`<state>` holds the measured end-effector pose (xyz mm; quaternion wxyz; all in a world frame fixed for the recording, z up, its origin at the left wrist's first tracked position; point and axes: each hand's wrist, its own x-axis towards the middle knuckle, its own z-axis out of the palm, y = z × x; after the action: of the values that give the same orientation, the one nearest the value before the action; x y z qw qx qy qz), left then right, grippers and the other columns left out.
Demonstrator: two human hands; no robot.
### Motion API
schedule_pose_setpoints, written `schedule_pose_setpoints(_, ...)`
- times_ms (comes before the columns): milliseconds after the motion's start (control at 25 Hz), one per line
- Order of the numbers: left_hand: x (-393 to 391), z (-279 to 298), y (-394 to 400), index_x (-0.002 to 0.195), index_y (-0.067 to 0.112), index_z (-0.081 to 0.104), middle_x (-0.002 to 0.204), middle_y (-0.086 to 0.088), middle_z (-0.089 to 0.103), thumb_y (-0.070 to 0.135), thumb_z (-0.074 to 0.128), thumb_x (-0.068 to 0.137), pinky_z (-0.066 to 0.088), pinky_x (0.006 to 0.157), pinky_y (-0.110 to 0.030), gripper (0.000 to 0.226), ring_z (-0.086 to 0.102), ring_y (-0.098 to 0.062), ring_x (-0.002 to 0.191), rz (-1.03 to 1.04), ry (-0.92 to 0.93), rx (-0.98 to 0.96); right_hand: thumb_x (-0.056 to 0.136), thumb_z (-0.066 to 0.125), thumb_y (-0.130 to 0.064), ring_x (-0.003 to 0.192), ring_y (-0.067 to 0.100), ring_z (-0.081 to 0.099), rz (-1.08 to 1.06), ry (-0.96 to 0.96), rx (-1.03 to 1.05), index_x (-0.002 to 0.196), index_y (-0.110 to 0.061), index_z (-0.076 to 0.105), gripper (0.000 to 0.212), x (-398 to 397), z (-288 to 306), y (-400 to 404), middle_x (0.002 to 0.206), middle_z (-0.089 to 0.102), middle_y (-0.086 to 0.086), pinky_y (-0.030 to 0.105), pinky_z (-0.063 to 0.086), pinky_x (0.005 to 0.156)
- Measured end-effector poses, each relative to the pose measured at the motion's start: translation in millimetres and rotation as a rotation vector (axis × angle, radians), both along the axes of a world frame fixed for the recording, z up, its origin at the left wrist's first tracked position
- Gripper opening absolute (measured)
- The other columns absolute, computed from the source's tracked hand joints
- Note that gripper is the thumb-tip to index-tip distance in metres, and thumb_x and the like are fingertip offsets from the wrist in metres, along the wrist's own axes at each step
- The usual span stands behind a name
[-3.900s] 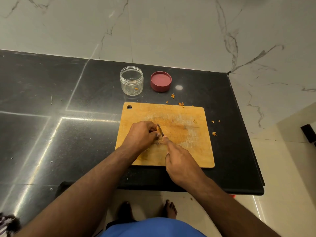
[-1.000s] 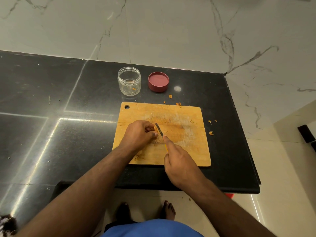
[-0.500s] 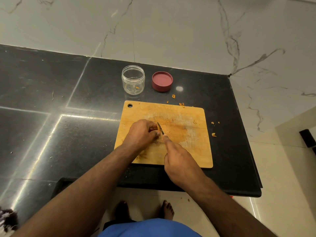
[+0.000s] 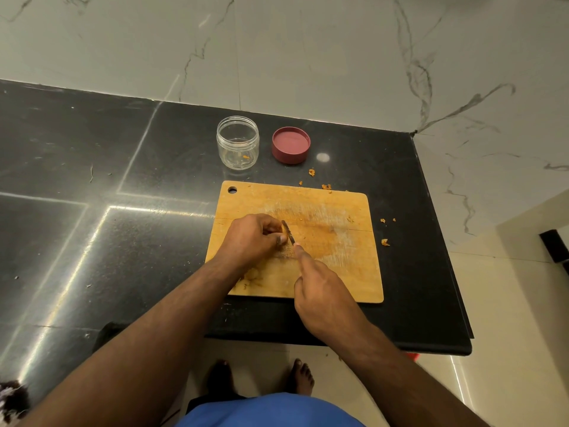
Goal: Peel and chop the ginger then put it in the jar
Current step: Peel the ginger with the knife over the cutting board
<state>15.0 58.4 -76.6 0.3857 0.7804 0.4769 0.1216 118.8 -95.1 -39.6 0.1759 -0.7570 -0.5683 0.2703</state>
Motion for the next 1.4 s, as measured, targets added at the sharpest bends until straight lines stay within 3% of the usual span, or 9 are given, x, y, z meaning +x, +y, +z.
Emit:
schedule_pose_setpoints(440,-1,0,-4,0.110,0.021,0.076,0.105,0.007,0.074,0.030,0.072,0.089,0.047,0.071,-0.017,0.023,0.064,-0.006,0.090,-0.001,0.009,0.038,0.103,0.032,-0.019,0.116,0.019,0.049,0.014,-0.028,-0.053,0.158,-0.026,0.012,0.058,-2,4,9,0.137,0.048,0.004,0.032,0.043,0.094)
schedule_pose_setpoints(640,0,0,-5,0.111,0.021,0.076,0.109,0.008,0.073,0.030,0.072,0.089,0.047,0.073,-0.018,0.024,0.064,-0.005,0.092,-0.004,-0.003,0.057,0.104,0.032,-0.020,0.099,0.012,0.049,0.011,-0.018,-0.056,0.158,-0.028,0.011,0.059,-4,4,1,0.126,0.051,0.001,0.026,0.039,0.079)
schedule_pose_setpoints(880,-1,-1,-3,0.107,0.025,0.077,0.104,0.011,0.074,0.030,0.071,0.089,0.054,0.080,-0.026,0.020,0.065,-0.007,0.093,-0.008,0.012,0.045,0.102,0.032,-0.019,0.123,0.020,0.047,0.037,-0.009,-0.075,0.158,-0.026,0.012,0.059,-1,3,14,0.143,0.046,0.005,0.035,0.043,0.101)
schedule_pose_setpoints(1080,-1,-4,-3,0.110,0.024,0.077,0.107,0.010,0.074,0.032,0.072,0.089,0.053,0.080,-0.025,0.023,0.065,-0.006,0.094,-0.002,0.001,0.046,0.103,0.033,-0.019,0.121,0.015,0.048,0.039,0.005,-0.066,0.158,-0.025,0.013,0.058,0,4,6,0.142,0.047,0.003,0.028,0.041,0.095)
schedule_pose_setpoints(1400,0,0,-2,0.109,0.025,0.077,0.106,0.010,0.074,0.028,0.070,0.091,0.047,0.078,-0.020,0.019,0.063,-0.005,0.093,0.003,0.003,0.032,0.103,0.033,-0.020,0.125,0.016,0.046,0.058,-0.011,-0.106,0.157,-0.028,0.013,0.058,5,6,20,0.145,0.045,0.002,0.030,0.041,0.101)
